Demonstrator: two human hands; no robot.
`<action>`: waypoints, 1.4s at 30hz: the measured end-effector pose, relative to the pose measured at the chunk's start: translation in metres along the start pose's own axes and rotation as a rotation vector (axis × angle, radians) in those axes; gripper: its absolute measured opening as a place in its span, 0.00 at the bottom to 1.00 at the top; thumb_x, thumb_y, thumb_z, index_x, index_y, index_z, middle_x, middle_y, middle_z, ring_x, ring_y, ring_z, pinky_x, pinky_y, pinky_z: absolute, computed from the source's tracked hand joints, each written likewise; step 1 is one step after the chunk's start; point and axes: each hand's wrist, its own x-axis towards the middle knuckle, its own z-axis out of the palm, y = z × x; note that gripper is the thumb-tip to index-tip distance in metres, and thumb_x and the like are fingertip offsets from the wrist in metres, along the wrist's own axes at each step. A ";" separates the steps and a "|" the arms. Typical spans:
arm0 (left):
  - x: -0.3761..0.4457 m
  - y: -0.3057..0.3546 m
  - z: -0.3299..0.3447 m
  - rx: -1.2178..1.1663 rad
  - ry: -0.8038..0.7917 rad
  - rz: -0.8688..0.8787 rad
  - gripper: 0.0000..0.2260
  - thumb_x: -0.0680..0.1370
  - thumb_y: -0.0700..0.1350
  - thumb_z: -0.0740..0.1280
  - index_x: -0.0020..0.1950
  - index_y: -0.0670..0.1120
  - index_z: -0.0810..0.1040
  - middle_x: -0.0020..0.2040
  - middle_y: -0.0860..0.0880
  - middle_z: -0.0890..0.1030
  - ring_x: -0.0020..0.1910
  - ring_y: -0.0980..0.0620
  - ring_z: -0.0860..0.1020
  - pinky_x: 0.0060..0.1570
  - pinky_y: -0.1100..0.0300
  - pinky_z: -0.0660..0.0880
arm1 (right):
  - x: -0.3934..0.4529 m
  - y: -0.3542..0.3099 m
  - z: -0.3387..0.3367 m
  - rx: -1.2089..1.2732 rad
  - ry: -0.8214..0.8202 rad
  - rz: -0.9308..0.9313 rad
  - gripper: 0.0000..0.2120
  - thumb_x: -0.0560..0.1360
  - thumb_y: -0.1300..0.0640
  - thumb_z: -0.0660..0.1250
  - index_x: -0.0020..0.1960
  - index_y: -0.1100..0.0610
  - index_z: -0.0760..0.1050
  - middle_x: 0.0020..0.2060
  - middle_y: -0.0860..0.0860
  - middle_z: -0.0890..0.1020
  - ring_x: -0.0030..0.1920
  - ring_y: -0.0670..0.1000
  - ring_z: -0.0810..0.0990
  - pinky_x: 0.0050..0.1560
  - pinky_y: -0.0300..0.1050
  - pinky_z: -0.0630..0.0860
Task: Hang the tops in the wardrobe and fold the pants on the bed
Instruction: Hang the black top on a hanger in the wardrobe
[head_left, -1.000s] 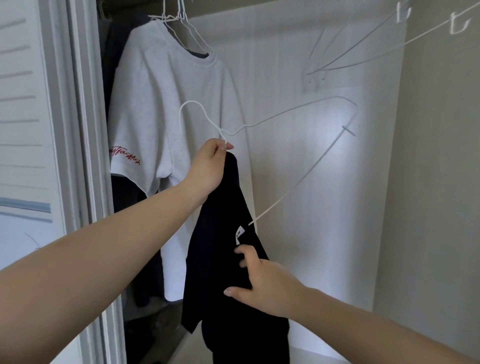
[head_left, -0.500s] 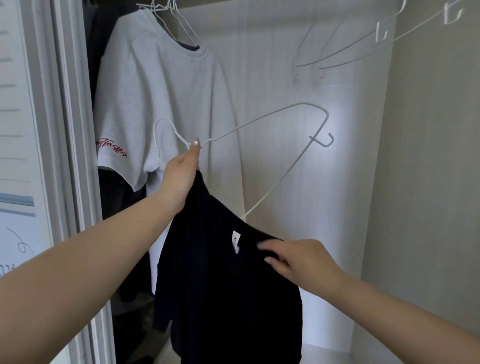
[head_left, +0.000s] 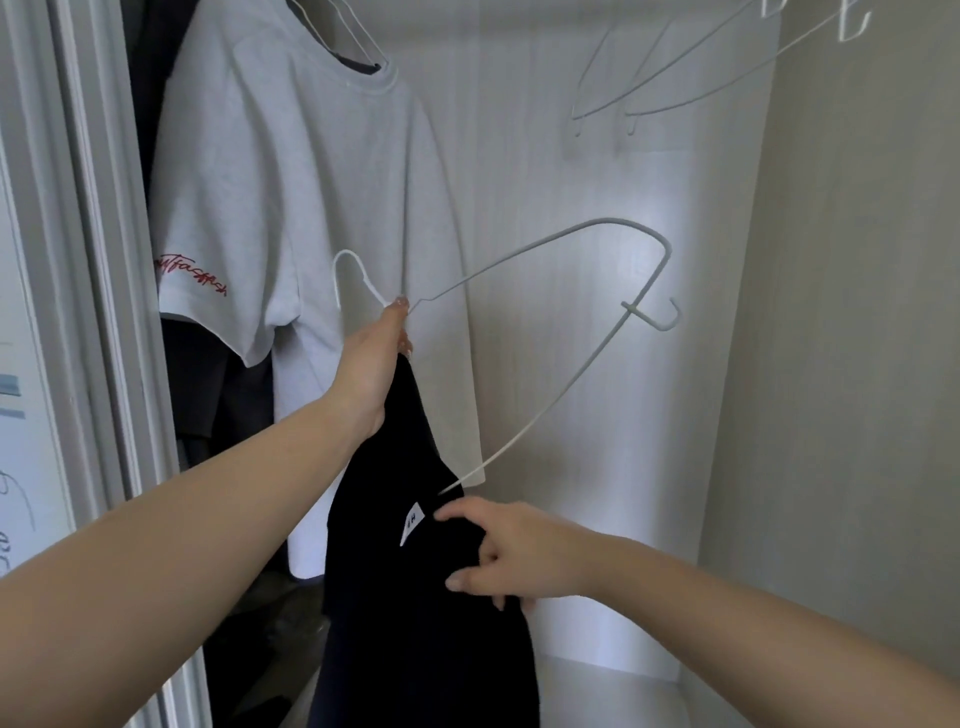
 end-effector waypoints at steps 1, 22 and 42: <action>-0.001 -0.001 0.002 -0.010 -0.002 -0.001 0.23 0.69 0.64 0.64 0.21 0.51 0.66 0.24 0.55 0.69 0.30 0.53 0.67 0.41 0.58 0.65 | 0.005 0.001 0.004 0.038 0.056 0.013 0.26 0.73 0.46 0.67 0.68 0.44 0.60 0.26 0.42 0.80 0.25 0.44 0.77 0.27 0.33 0.73; -0.009 -0.005 -0.003 0.026 -0.090 -0.042 0.22 0.69 0.60 0.62 0.20 0.51 0.66 0.28 0.51 0.67 0.23 0.53 0.65 0.35 0.57 0.65 | 0.008 0.045 -0.022 -0.205 0.085 0.405 0.24 0.73 0.50 0.67 0.65 0.51 0.63 0.29 0.48 0.79 0.23 0.46 0.76 0.28 0.39 0.75; -0.005 -0.050 -0.029 0.651 -0.233 0.306 0.17 0.77 0.50 0.65 0.31 0.44 0.69 0.26 0.52 0.68 0.25 0.56 0.66 0.31 0.61 0.65 | -0.047 0.082 -0.080 -0.940 0.265 0.518 0.11 0.76 0.45 0.61 0.54 0.48 0.76 0.52 0.51 0.80 0.56 0.55 0.79 0.48 0.45 0.67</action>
